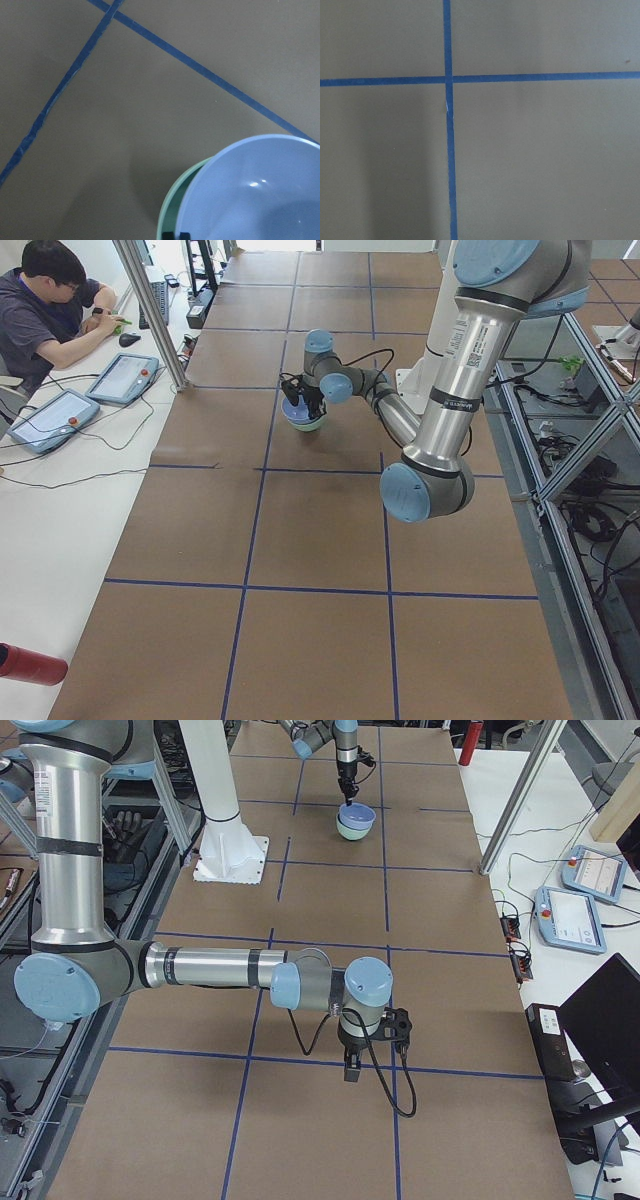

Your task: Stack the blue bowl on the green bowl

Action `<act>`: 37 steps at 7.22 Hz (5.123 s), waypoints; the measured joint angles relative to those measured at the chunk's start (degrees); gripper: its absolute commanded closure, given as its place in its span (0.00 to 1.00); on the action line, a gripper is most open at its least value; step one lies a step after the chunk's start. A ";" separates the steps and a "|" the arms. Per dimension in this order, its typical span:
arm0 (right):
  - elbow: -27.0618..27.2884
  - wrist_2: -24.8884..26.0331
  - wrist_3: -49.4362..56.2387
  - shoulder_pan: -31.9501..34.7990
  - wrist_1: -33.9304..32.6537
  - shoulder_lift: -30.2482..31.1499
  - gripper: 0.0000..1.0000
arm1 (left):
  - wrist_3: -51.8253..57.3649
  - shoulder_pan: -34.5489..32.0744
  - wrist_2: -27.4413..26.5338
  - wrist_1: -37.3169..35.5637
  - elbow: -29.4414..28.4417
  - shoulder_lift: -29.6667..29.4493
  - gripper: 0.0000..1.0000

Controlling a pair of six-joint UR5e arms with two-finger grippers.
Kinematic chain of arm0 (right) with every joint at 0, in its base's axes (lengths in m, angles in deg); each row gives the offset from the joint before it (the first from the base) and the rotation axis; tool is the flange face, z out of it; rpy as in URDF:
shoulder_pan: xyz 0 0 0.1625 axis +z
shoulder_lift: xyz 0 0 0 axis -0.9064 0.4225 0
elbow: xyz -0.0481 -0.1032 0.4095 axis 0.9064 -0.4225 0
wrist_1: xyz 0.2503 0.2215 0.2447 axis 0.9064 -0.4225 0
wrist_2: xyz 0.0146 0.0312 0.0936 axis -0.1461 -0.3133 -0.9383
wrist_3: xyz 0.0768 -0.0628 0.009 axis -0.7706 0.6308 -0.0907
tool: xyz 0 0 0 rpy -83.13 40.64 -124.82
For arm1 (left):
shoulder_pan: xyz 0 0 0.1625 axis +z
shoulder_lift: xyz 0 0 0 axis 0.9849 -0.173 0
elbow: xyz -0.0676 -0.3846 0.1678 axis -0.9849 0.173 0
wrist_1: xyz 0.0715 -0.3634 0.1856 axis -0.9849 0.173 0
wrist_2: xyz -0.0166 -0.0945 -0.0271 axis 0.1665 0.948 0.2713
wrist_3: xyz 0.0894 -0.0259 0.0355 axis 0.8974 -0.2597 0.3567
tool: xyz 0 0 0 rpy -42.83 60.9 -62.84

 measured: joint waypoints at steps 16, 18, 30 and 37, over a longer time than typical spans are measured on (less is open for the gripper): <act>0.00 0.00 -0.04 0.06 0.00 0.00 0.00 | 93.36 -46.06 16.42 -1.27 -1.50 30.78 0.00; 0.00 0.00 -0.05 0.07 0.00 0.00 0.00 | 102.54 -52.29 16.63 -5.39 -3.22 32.03 0.00; 0.00 0.00 0.03 0.02 0.00 0.00 0.00 | 105.43 -53.76 22.56 -7.34 -4.77 31.73 0.00; 0.00 0.00 0.00 0.01 0.00 0.00 0.00 | 105.43 -53.76 22.56 -7.34 -4.54 32.20 0.00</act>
